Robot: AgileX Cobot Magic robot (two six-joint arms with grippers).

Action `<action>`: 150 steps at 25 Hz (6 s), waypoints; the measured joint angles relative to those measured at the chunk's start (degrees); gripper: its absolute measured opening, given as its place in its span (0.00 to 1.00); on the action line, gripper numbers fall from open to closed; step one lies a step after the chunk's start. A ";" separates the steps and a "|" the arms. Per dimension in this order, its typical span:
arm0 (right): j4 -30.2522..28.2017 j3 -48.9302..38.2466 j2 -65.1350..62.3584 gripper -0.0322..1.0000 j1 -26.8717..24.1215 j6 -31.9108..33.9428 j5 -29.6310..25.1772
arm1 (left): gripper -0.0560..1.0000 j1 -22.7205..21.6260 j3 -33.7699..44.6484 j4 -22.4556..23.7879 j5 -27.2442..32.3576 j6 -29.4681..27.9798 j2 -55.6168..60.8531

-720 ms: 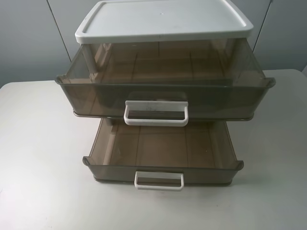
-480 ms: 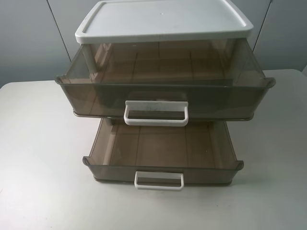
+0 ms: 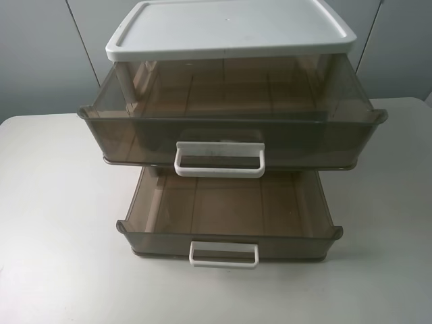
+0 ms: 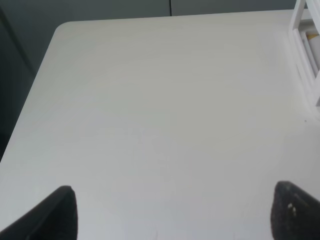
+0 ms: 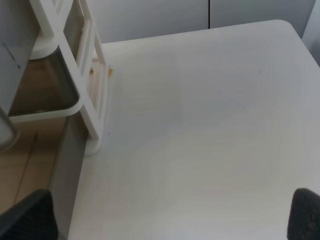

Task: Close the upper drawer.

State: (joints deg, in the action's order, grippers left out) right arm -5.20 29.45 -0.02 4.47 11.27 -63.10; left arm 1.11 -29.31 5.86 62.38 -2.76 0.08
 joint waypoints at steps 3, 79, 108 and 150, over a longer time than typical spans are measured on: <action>0.00 0.00 0.00 0.71 0.00 0.00 0.00 | 0.75 0.00 0.00 0.00 0.00 0.11 0.00; 5.74 38.47 84.86 0.71 56.01 -42.16 -0.06 | 0.75 0.00 0.00 0.00 0.00 0.11 0.00; -13.57 38.57 89.13 0.71 53.96 -42.02 14.27 | 0.75 0.00 0.00 0.00 0.00 0.23 0.00; -20.93 38.67 91.46 0.71 50.11 -35.74 26.50 | 0.75 0.00 0.00 0.00 0.00 0.23 0.00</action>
State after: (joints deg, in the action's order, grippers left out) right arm -26.13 68.12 91.44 54.58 -24.46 -36.60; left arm 1.11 -29.31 5.86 62.38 -2.54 0.08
